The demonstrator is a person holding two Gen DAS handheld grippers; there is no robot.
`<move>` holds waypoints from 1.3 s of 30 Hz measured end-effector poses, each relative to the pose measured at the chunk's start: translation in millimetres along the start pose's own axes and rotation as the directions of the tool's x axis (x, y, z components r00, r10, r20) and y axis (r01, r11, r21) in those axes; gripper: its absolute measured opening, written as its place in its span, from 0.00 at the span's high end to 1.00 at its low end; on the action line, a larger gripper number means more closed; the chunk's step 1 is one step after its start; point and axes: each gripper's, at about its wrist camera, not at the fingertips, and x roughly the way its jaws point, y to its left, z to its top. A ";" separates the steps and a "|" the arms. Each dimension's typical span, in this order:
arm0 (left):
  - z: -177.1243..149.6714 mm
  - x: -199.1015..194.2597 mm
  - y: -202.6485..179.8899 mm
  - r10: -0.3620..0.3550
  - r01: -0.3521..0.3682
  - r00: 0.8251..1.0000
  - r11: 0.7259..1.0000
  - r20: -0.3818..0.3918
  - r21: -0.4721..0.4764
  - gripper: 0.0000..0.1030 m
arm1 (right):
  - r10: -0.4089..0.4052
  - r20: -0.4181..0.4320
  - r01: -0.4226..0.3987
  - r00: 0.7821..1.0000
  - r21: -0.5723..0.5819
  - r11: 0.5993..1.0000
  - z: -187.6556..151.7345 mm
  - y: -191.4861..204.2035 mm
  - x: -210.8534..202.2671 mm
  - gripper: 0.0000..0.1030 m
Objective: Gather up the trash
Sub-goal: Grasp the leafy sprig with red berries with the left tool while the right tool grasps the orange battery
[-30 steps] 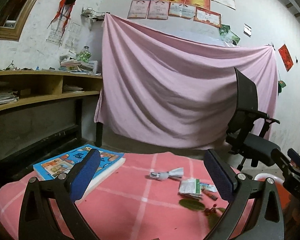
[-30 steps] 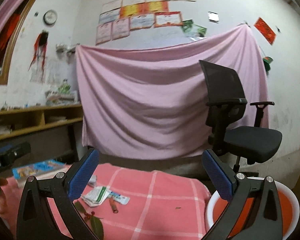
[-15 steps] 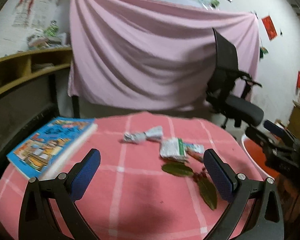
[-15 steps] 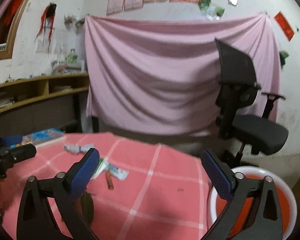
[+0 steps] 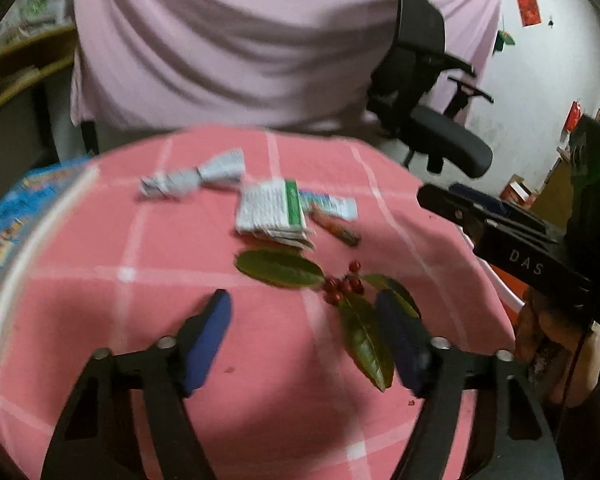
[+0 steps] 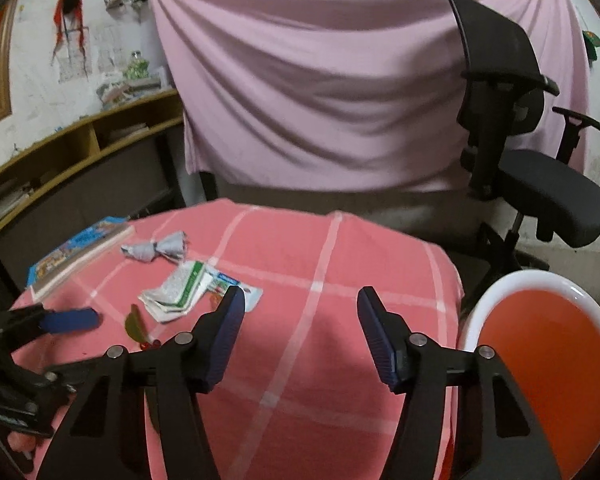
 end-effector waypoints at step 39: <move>-3.6 -28.0 36.5 0.131 -0.118 0.989 0.978 0.067 -0.171 1.00 | 0.133 -0.262 -0.152 0.956 -0.053 0.987 0.9 47.6 58.3 0.92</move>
